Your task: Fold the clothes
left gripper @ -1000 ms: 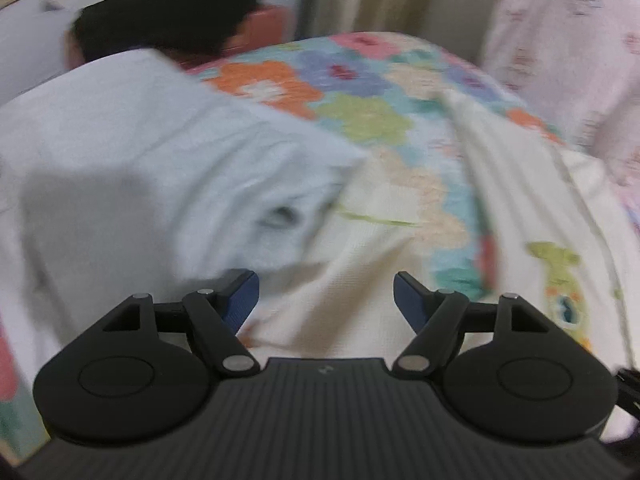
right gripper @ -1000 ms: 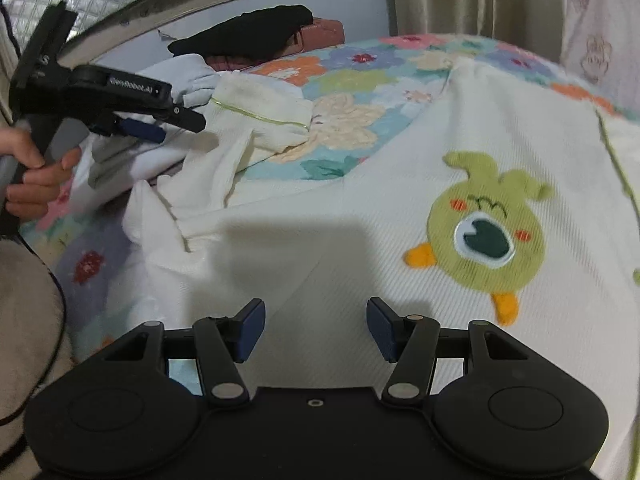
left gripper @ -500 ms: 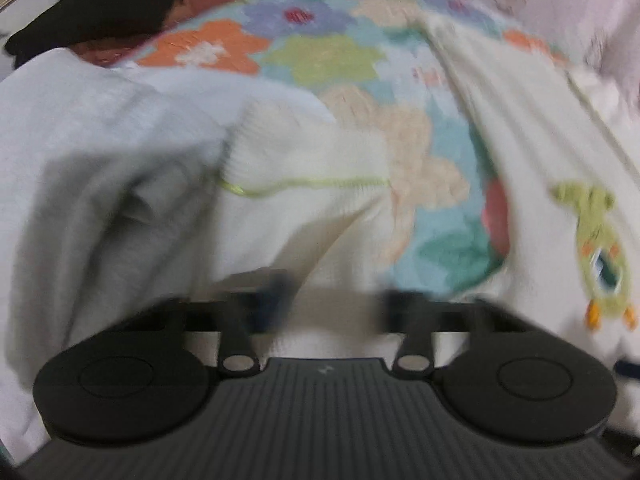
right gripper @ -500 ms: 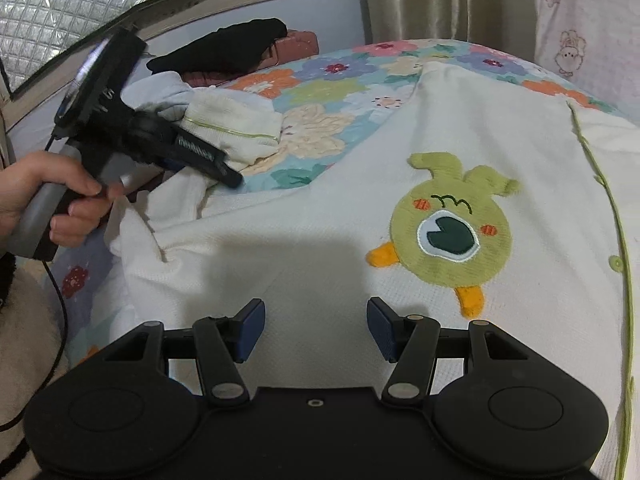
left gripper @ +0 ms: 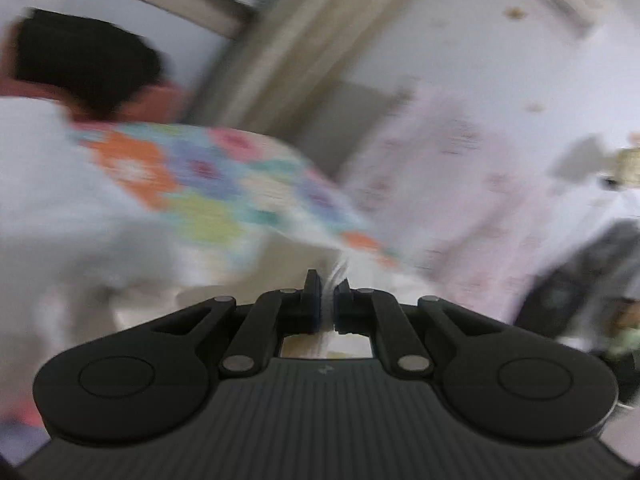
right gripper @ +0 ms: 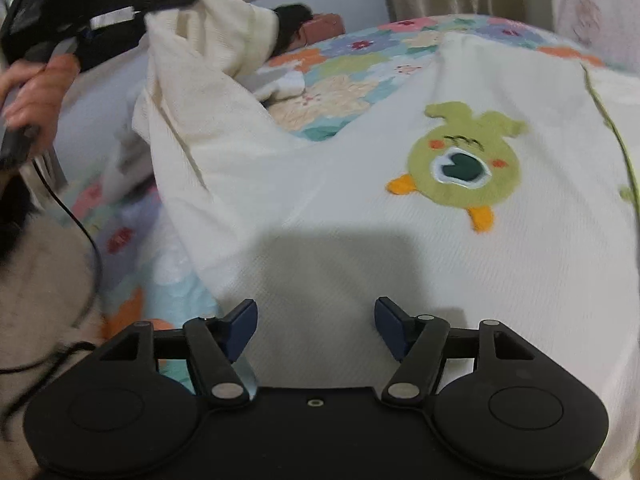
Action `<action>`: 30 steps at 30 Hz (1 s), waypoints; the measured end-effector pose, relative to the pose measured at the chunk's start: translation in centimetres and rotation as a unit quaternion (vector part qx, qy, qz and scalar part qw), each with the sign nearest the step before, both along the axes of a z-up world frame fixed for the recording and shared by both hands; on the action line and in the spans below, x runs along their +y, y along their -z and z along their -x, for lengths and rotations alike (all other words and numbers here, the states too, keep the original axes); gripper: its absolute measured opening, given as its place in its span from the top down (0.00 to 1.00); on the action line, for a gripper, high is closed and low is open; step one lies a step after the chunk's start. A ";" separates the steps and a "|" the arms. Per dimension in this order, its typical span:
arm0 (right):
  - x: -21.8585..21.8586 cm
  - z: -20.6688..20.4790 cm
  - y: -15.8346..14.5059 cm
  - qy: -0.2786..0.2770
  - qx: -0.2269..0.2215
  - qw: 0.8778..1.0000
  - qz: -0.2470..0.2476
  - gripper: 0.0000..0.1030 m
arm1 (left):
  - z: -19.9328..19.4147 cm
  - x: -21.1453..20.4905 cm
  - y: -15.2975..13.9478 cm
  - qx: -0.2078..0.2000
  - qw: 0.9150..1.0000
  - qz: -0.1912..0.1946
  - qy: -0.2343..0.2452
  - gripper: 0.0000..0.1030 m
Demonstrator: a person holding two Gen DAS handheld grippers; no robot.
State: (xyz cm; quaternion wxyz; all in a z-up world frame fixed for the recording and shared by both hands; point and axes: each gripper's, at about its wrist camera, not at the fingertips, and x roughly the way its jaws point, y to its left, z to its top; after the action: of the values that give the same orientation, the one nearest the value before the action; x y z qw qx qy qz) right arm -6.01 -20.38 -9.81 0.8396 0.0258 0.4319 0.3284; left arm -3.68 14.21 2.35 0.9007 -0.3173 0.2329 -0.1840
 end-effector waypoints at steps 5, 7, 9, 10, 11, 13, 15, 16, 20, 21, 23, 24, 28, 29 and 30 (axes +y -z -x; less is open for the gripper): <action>-7.0 -0.1 -1.8 0.105 0.010 0.994 -0.042 0.32 | -2.2 -10.8 -0.5 0.008 0.992 0.030 0.126 0.93; -9.3 -0.1 -2.4 0.145 0.004 0.988 -0.043 0.32 | -2.9 -15.9 0.6 0.033 0.987 -0.007 0.159 0.58; -10.9 0.1 -2.6 0.173 0.001 0.984 -0.040 0.32 | -3.2 -19.3 1.5 0.054 0.978 -0.062 0.190 0.50; -11.5 0.2 -2.7 0.183 0.000 0.982 -0.038 0.32 | -3.1 -20.1 1.7 0.059 0.974 -0.085 0.201 0.50; -11.7 0.4 -2.7 0.188 -0.001 0.982 -0.037 0.32 | -2.8 -20.2 1.9 0.057 0.972 -0.098 0.205 0.50; -12.2 0.7 -2.6 0.196 -0.002 0.980 -0.034 0.32 | -2.4 -18.7 2.1 0.051 0.974 -0.102 0.197 0.39; -12.3 0.9 -2.6 0.199 -0.005 0.980 -0.027 0.32 | -2.3 -15.8 2.5 0.060 0.979 -0.092 0.169 0.32; -12.1 1.0 -2.6 0.200 -0.008 0.980 -0.021 0.32 | -2.4 -14.4 3.0 0.073 0.981 -0.093 0.152 0.32; -11.0 -0.1 -3.8 0.197 -0.022 0.980 -0.026 0.32 | -3.4 -11.3 6.3 0.142 0.975 -0.144 0.097 0.34; -10.5 -0.6 -4.1 0.192 -0.022 0.980 -0.034 0.32 | -3.6 -10.9 7.1 0.158 0.970 -0.158 0.092 0.34; -9.4 -2.1 -4.7 0.180 -0.016 0.983 -0.044 0.32 | -4.2 -10.9 9.0 0.219 0.956 -0.161 0.111 0.34; -8.8 -2.9 -4.9 0.175 -0.011 0.983 -0.050 0.32 | -4.6 -11.1 10.1 0.258 0.946 -0.154 0.125 0.34; -7.1 -7.3 -4.7 0.165 0.050 0.980 -0.100 0.22 | -4.7 -12.2 12.6 0.297 0.929 -0.168 0.144 0.34; -6.6 -8.6 -4.4 0.150 0.075 0.980 -0.111 0.19 | -4.7 -12.4 12.7 0.294 0.928 -0.178 0.146 0.33; -6.1 -9.6 -4.0 0.144 0.093 0.979 -0.113 0.17 | -4.6 -12.6 12.5 0.291 0.927 -0.183 0.148 0.33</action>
State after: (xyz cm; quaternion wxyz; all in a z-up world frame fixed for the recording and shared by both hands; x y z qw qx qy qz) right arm 3.62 -26.45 -5.77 0.8258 0.2126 0.4601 0.2473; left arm 0.95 1.64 -10.17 0.7985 -0.1485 0.5584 -0.1692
